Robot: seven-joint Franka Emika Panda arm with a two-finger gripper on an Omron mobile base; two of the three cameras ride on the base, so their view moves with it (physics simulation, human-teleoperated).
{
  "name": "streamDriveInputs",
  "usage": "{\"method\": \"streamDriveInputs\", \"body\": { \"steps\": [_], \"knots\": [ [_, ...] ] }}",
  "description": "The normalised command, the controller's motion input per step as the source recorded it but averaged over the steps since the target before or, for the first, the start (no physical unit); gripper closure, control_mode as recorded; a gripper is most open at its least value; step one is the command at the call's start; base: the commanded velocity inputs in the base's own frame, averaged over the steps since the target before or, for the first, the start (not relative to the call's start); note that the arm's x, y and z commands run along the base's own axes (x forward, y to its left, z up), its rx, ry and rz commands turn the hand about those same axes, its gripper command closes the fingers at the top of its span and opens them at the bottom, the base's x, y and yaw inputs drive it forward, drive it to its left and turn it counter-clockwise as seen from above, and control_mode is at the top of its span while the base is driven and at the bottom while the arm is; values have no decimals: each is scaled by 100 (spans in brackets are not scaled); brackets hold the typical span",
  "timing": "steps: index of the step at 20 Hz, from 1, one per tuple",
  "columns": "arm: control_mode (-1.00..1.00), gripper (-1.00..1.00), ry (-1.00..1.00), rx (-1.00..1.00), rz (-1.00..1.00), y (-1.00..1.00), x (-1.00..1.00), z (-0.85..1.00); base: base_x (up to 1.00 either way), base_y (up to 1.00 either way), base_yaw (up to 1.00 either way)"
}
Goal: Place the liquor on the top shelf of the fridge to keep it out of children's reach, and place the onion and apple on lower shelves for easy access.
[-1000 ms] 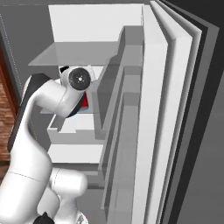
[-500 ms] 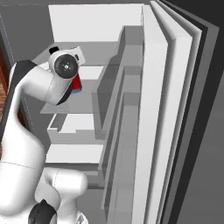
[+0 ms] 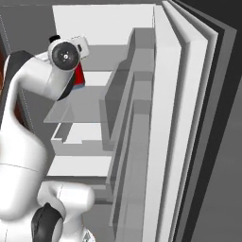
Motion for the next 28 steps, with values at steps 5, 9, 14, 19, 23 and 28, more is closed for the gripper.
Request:
{"method": "streamDriveInputs", "body": {
  "steps": [5,9,14,19,23,28],
  "knots": [
    [-100,100,-1,21,-8,-4,23,0,0,0,0],
    [-100,100,-2,25,-7,-6,25,0,0,0,0],
    [-100,100,-2,21,-7,-3,27,3,0,0,0],
    [-100,100,0,10,-1,-3,13,29,0,0,0],
    [-100,100,0,0,0,0,21,29,0,0,0],
    [-100,100,0,0,0,0,31,18,0,0,0]
  ]
}}
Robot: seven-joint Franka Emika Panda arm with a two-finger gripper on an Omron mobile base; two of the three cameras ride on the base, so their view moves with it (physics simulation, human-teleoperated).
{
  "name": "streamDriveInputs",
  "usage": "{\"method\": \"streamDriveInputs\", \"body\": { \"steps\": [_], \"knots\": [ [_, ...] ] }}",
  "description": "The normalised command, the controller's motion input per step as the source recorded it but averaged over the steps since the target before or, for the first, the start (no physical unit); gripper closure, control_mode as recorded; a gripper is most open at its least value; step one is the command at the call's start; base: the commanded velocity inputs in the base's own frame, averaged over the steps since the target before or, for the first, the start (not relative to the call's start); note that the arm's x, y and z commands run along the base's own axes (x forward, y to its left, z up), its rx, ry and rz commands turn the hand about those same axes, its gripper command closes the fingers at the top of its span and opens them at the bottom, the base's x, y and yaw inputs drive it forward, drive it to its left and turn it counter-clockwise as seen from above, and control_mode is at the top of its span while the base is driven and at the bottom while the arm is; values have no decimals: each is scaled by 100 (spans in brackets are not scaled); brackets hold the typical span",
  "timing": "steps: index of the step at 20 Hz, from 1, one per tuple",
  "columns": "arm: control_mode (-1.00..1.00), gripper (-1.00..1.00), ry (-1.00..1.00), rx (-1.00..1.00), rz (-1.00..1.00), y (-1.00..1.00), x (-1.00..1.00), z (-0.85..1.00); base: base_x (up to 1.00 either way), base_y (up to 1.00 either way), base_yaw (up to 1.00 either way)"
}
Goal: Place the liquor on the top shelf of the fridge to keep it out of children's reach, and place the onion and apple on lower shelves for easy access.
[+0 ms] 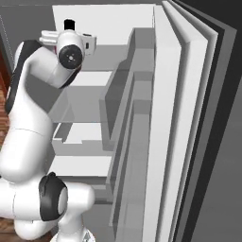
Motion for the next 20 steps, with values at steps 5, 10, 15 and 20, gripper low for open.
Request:
{"method": "streamDriveInputs", "body": {
  "steps": [5,10,15,20],
  "knots": [
    [-100,100,0,-3,0,0,37,1,0,0,0],
    [-100,100,0,-7,0,0,36,0,0,0,0],
    [-100,100,0,-9,0,0,35,-6,0,0,0],
    [-100,100,0,-9,0,0,37,-8,0,0,0]
  ]
}}
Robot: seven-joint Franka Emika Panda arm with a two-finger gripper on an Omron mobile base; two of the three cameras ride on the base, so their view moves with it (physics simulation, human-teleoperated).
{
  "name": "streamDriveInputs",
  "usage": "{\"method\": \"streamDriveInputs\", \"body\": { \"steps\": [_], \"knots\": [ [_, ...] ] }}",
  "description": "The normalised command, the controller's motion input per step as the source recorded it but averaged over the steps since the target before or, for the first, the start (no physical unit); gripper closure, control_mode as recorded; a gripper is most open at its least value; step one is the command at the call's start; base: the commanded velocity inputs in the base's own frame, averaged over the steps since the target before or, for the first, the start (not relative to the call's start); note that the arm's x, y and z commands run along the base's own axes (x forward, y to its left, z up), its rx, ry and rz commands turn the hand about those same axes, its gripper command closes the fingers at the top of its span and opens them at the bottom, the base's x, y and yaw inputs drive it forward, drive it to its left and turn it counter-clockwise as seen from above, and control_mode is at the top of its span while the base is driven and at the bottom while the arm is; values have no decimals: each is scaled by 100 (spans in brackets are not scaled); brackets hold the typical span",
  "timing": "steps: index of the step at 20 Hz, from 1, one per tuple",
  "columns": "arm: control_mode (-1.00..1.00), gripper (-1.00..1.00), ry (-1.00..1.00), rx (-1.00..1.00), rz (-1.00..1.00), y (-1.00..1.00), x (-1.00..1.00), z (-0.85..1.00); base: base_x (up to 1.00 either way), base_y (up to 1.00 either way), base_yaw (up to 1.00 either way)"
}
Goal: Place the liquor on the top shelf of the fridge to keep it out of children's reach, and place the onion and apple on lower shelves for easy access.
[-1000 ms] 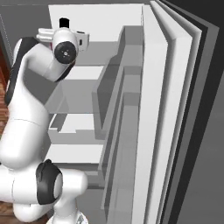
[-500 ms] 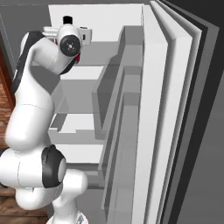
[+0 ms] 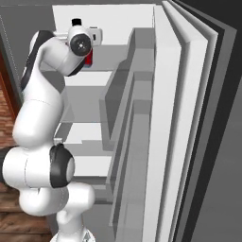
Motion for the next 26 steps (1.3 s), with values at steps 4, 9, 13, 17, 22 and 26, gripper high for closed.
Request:
{"method": "streamDriveInputs", "body": {
  "steps": [4,9,13,17,22,26],
  "knots": [
    [-100,100,0,-5,0,0,39,-10,0,0,0],
    [-100,100,0,-3,0,0,36,-16,0,0,0],
    [-100,100,0,-1,0,0,32,-20,0,0,0],
    [-100,100,-4,0,0,0,35,-19,0,0,0],
    [-100,100,-8,0,0,0,44,-3,0,0,0],
    [-100,100,-9,0,0,0,50,0,0,0,0]
  ]
}}
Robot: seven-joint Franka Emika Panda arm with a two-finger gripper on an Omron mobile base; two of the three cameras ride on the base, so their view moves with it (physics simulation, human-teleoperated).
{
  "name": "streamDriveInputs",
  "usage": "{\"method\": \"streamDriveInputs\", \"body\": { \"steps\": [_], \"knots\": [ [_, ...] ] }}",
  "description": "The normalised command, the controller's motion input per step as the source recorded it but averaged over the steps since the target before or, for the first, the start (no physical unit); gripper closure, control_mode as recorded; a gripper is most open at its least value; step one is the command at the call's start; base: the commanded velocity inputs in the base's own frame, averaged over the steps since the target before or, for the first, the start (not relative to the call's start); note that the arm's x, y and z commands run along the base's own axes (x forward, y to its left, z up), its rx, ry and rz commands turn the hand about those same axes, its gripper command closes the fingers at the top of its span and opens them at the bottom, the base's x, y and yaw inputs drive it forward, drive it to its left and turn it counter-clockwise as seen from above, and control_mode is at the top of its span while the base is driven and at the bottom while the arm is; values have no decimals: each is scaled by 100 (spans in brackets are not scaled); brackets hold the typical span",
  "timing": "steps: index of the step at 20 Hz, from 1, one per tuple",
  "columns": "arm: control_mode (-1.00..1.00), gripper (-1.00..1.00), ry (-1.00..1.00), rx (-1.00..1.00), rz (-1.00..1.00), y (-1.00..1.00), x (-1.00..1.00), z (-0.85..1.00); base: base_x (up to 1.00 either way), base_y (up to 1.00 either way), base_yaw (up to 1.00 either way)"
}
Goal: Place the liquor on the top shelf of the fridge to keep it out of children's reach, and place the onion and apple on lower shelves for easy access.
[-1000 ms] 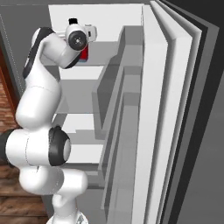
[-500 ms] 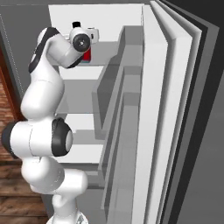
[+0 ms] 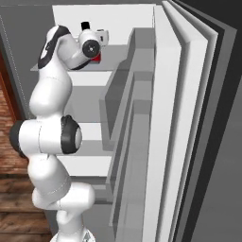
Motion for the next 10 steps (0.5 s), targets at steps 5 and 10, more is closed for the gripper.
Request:
{"method": "streamDriveInputs", "body": {
  "steps": [5,10],
  "knots": [
    [-100,100,-8,0,0,0,50,0,0,0,0],
    [-100,-100,-3,0,0,0,49,0,0,0,0]
  ]
}}
